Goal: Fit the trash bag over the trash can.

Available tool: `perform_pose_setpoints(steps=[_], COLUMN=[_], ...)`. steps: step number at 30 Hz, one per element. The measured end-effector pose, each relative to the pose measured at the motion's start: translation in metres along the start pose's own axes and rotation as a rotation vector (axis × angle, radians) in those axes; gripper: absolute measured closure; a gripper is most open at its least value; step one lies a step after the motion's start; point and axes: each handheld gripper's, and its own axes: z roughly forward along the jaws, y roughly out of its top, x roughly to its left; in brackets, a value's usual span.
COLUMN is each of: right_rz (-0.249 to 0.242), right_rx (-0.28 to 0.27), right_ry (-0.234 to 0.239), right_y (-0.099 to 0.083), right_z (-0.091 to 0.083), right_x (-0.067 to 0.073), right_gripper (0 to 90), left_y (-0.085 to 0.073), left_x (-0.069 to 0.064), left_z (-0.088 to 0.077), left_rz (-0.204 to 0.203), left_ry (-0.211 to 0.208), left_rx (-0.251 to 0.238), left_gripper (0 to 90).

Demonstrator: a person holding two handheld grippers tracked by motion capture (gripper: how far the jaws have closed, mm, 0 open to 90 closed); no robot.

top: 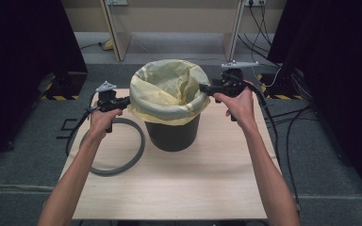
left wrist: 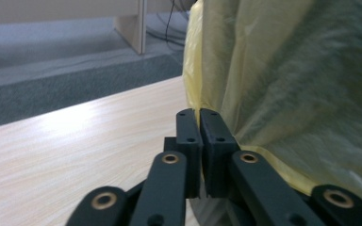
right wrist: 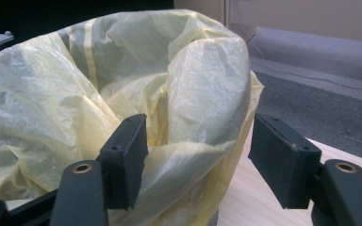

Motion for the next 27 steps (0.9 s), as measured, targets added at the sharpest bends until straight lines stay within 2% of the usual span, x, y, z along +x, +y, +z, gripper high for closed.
perform_pose_setpoints(steps=[3, 6, 9, 11, 13, 18, 21, 27], right_rz=[0.007, -0.019, -0.050, -0.036, -0.016, 0.033, 0.054, 0.062], right_rx=[-0.029, -0.030, -0.009, 0.010, 0.028, 0.062, 0.060, 0.055], right_ry=[0.002, 0.004, -0.035, -0.042, -0.051, -0.013, 0.016, 0.018], right_y=[0.001, -0.003, -0.011, -0.020, -0.030, -0.049, -0.051, -0.046], right_z=[-0.013, -0.028, -0.039, -0.041, -0.038, -0.017, -0.006, 0.003], right_x=[-0.003, -0.002, -0.002, -0.006, -0.011, -0.017, -0.018, -0.018], right_gripper=[37.9, 38.4, 38.7, 39.2, 39.3, 39.3, 39.3, 40.4], left_y=[0.000, -0.003, -0.006, -0.007, -0.007, -0.008, -0.007, -0.008], left_x=[-0.002, -0.006, -0.010, -0.012, -0.013, -0.013, -0.014, -0.015], left_z=[-0.008, -0.012, -0.014, -0.016, -0.017, -0.018, -0.019, -0.018], left_rz=[0.003, 0.017, 0.024, 0.023, 0.026, 0.027, 0.028, 0.033], left_ry=[-0.009, -0.022, -0.034, -0.036, -0.039, -0.039, -0.042, -0.045], left_rx=[-0.018, -0.027, -0.028, -0.037, -0.037, -0.035, -0.036, -0.034], left_gripper=[83.4, 83.0, 81.8, 80.6, 80.0, 79.0, 79.0, 79.0])
